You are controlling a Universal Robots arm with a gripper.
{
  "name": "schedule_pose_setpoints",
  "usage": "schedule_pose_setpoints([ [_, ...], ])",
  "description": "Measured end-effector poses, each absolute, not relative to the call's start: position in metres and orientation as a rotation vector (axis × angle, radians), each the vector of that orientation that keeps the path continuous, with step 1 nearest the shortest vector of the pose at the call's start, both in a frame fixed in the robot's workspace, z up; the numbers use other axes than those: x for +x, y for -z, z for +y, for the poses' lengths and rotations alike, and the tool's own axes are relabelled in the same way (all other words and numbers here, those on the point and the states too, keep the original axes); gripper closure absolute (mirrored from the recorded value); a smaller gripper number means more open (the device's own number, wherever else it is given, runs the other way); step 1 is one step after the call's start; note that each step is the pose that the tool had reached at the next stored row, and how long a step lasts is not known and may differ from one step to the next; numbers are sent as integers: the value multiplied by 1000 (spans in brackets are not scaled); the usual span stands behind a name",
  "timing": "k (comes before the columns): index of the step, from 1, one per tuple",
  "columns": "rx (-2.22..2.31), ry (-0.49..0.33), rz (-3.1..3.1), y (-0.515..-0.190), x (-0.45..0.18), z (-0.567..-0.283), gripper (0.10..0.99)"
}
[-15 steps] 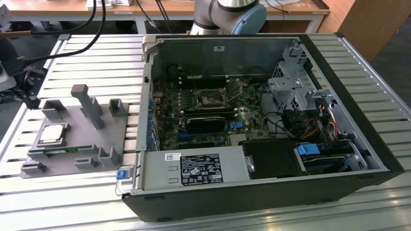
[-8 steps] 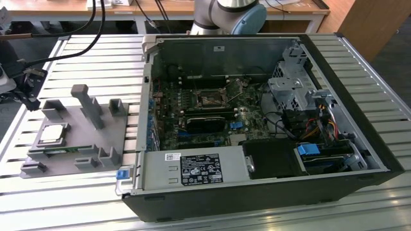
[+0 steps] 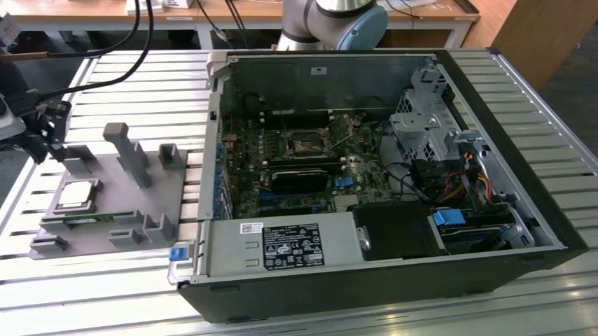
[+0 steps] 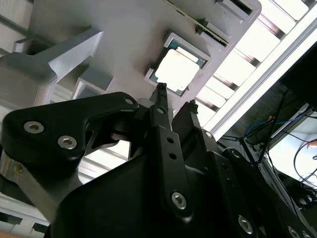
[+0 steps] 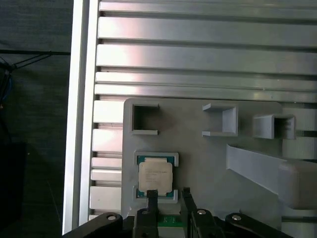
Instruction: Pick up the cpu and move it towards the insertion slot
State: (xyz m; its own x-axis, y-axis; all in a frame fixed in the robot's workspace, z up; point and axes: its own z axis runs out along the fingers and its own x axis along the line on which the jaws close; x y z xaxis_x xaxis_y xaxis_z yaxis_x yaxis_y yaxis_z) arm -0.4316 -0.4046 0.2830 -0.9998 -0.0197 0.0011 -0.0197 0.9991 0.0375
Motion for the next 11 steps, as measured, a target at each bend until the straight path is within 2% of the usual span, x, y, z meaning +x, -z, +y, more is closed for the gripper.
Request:
schedule_pose_setpoints([
  [2,31,59,-3139,-282,-432,-405,678],
  [3,31,59,-3139,-281,-432,-405,678],
  [4,31,59,-3139,-281,-432,-405,620],
  [5,31,59,-3140,-280,-432,-405,620],
  [8,31,59,-3139,-278,-432,-405,447],
  [10,31,59,-3139,-276,-432,-405,447],
  [11,31,59,-3139,-275,-432,-405,380],
])
